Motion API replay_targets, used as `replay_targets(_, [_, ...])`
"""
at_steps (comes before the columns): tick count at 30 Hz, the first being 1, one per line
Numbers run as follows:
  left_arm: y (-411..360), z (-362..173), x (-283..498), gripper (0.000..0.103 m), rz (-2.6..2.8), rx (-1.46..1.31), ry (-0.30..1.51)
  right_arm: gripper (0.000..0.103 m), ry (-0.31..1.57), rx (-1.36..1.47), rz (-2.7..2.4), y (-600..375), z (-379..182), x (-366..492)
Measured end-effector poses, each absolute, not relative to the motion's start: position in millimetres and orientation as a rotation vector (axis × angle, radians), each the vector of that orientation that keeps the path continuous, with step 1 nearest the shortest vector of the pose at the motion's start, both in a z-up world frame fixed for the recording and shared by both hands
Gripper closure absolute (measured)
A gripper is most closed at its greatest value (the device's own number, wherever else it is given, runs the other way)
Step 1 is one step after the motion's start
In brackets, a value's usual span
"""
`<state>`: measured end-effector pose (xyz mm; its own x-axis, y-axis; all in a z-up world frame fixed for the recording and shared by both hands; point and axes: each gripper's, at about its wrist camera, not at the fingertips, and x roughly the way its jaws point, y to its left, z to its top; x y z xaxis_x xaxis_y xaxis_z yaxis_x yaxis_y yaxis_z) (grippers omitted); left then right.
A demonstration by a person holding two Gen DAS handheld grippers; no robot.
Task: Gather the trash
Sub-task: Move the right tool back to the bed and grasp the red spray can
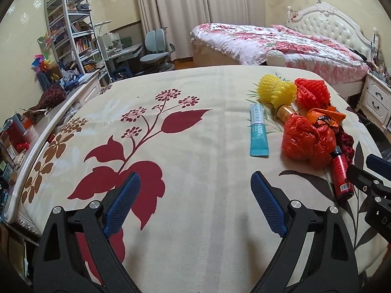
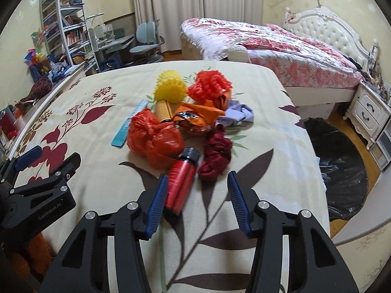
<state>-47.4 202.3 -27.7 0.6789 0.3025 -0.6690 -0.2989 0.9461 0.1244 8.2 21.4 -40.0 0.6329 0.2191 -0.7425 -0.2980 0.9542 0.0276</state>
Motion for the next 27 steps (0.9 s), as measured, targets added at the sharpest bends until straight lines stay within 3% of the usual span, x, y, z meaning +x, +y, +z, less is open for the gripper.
replay_targets(3, [205.9, -30.1, -48.1, 0.014, 0.335, -0.007, 0.758, 0.055, 0.844, -0.118, 0.301, 28.9, -43.4, 10.1])
replay_targets(11, [208.6, -35.6, -46.4, 0.013, 0.325, -0.029, 0.768, 0.078, 0.901, -0.115, 0.325, 37.7, -59.6, 17.2])
replay_targets(27, [181.8, -32.0, -38.6, 0.013, 0.266, -0.028, 0.766, 0.078, 0.806, -0.103, 0.302, 19.4, -33.8, 6.3])
